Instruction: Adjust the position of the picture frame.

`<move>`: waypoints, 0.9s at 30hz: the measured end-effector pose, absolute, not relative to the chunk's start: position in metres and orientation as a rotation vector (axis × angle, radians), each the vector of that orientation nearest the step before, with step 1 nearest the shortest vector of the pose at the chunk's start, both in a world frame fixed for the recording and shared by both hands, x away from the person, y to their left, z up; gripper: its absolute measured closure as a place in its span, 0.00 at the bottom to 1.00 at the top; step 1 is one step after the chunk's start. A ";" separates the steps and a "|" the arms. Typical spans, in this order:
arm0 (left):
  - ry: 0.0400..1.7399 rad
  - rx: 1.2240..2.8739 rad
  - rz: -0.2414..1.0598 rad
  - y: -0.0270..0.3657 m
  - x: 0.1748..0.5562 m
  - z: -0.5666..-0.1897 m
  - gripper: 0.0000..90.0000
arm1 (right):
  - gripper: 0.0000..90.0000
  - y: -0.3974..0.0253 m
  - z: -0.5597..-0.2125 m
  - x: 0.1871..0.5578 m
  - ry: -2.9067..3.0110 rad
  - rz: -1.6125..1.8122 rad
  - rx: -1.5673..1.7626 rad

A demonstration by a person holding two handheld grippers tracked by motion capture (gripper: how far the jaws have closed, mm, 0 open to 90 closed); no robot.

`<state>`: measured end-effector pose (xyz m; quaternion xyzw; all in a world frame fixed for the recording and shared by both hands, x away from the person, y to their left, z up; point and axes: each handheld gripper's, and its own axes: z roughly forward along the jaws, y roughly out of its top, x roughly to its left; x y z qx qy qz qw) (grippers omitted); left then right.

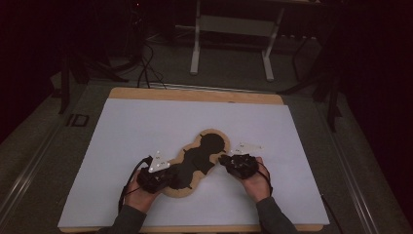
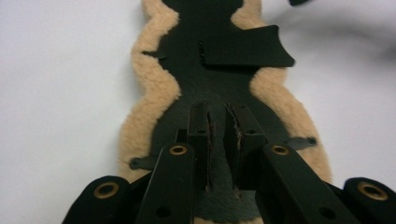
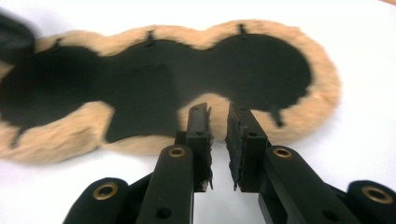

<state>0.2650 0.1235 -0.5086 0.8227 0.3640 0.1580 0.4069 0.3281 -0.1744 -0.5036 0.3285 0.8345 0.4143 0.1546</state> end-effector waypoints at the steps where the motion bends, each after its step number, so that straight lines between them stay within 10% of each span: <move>1: 0.921 2.071 0.394 0.122 0.264 -0.509 0.89 | 0.88 -0.176 -0.504 0.331 2.382 1.190 0.961; 27: 0.736 2.166 0.332 0.077 0.237 -0.522 1.00 | 0.99 -0.165 -0.513 0.388 2.297 1.023 1.139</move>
